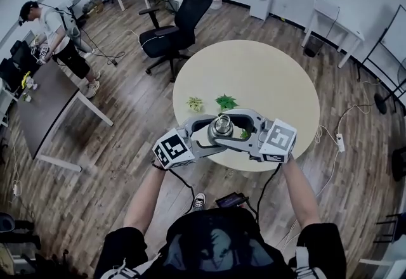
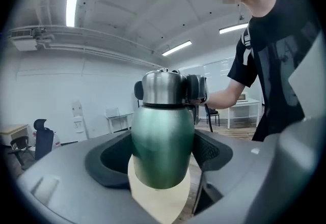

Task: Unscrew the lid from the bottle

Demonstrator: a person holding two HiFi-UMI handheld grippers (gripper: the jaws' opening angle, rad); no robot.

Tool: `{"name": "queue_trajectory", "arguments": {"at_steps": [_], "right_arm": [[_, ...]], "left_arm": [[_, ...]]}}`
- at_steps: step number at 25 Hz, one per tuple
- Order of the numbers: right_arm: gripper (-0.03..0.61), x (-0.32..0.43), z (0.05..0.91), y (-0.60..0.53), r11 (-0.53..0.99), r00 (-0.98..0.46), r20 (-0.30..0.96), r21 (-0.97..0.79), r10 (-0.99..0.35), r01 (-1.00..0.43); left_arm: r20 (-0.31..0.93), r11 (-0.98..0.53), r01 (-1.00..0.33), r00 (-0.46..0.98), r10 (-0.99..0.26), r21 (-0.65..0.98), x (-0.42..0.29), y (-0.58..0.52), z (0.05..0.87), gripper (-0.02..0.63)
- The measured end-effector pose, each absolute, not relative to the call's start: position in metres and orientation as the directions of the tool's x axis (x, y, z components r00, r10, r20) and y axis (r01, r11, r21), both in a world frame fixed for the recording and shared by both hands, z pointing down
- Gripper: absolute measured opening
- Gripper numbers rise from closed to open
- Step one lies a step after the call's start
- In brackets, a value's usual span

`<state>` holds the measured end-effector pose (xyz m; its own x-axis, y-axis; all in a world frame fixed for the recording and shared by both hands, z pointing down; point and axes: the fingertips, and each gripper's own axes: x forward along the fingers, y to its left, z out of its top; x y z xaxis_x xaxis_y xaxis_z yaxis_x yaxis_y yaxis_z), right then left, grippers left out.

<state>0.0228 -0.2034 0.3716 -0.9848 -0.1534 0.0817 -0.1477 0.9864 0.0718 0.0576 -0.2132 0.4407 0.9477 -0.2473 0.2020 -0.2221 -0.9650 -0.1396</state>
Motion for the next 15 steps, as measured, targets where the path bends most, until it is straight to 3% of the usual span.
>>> {"name": "queue_trajectory", "arguments": {"at_steps": [3, 5, 9, 12, 15], "right_arm": [[0.279, 0.025, 0.368, -0.216, 0.96, -0.96, 0.041, 0.058, -0.278, -0.276], [0.346, 0.029, 0.368, -0.227, 0.899, -0.9, -0.013, 0.041, -0.435, -0.436], [0.33, 0.035, 0.382, -0.25, 0.719, -0.719, 0.006, -0.011, -0.695, -0.695], [0.283, 0.032, 0.386, -0.257, 0.664, -0.664, 0.033, -0.013, -0.747, -0.748], [0.253, 0.024, 0.384, -0.249, 0.735, -0.734, 0.037, 0.023, -0.679, -0.678]], "left_arm": [[0.173, -0.925, -0.349, 0.912, -0.372, -0.148, 0.055, -0.227, 0.438, 0.36], [0.16, -0.869, -0.472, 0.856, -0.492, -0.15, 0.052, -0.24, 0.44, 0.36], [0.187, -0.753, -0.639, 0.73, -0.658, -0.154, 0.047, -0.258, 0.451, 0.36], [0.212, -0.692, -0.705, 0.66, -0.72, -0.157, 0.044, -0.264, 0.459, 0.36], [0.208, -0.732, -0.667, 0.703, -0.681, -0.141, 0.042, -0.258, 0.458, 0.36]]}}
